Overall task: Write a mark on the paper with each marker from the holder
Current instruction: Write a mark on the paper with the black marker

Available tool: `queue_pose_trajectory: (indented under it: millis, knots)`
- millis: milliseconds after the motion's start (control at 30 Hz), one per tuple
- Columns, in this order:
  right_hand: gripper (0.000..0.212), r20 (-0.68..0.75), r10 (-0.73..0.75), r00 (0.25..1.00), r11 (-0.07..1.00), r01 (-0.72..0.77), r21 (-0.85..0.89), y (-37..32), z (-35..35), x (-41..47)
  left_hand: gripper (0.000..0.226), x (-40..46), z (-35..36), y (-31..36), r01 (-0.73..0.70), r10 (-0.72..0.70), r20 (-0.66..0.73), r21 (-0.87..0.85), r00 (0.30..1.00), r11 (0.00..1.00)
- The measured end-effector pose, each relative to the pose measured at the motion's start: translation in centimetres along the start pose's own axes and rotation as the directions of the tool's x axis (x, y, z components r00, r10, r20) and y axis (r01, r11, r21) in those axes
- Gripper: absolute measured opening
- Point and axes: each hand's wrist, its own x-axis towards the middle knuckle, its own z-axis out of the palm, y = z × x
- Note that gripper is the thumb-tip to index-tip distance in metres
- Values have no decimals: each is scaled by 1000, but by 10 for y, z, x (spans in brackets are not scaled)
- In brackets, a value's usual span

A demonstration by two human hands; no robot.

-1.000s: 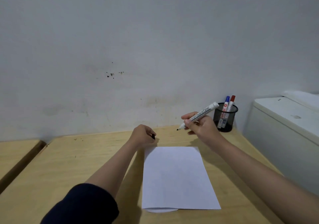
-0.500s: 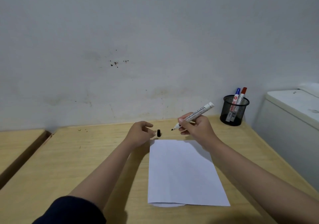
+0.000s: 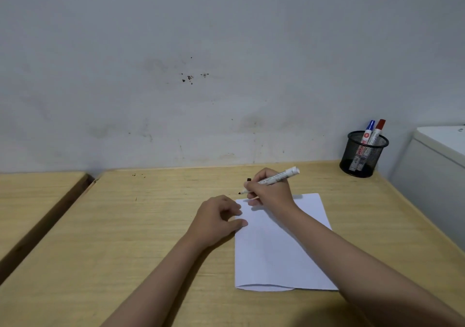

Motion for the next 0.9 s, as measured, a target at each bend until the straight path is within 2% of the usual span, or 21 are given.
queue_pose_trajectory:
  millis: [300, 467, 667, 900]
  knots:
    - [22, -175, -32, 984, 999, 26, -41, 25, 17, 7, 30, 2, 4, -11, -59, 64, -55, 95, 996, 994]
    - [24, -164, -61, 985, 997, 51, -62, 28, 16, 11, 34, 4, 0, -13, -79, 81, -15, 112, 997, 991]
    - [26, -146, -85, 986, 992, 71, -100, 33, 16, 15, 38, 4, -7, -15, -62, 60, 51, 46, 997, 997]
    - [24, -137, -90, 986, 989, 73, -129, 36, 16, 17, 40, 5, -9, -14, -80, 76, 72, 62, 994, 995]
